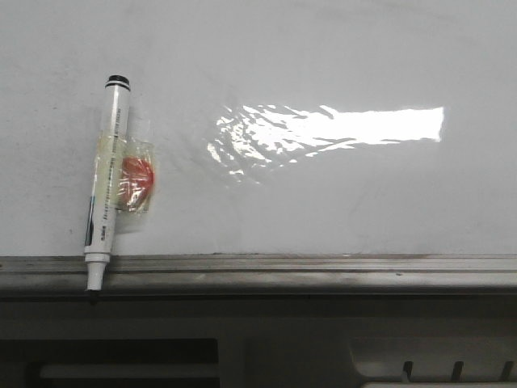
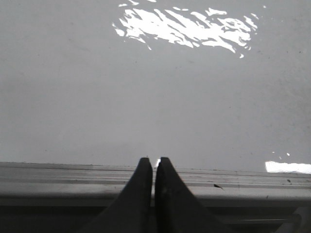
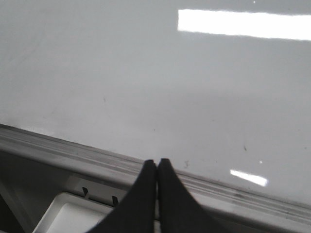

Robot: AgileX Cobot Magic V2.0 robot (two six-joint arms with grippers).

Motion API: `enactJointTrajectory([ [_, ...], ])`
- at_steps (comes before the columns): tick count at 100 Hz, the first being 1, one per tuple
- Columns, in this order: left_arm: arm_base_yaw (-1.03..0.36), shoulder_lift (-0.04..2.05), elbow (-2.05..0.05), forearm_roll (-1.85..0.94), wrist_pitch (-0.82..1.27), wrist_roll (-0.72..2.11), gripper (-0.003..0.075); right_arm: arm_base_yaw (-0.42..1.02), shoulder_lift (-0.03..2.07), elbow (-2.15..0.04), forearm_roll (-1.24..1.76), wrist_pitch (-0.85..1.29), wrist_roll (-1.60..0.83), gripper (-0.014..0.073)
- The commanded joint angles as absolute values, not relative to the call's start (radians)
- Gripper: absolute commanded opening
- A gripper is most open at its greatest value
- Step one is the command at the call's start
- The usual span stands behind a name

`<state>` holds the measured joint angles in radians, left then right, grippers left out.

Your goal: Write number 9 on whiteboard

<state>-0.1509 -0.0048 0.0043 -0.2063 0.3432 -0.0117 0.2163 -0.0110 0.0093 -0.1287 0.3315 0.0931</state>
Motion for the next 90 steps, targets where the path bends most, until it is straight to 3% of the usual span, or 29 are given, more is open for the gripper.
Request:
enactJointTrajectory([
  [1,-0.150,-0.031,0.046,-0.223,0.289,-0.023,-0.0020,0.217,-0.024,0.035,-0.141,0.306,0.091,-0.0069],
  [90,-0.150,-0.031,0.046,-0.132,0.286,-0.023,-0.0020,0.217,-0.024,0.035,-0.143,0.303,0.091,-0.0069],
])
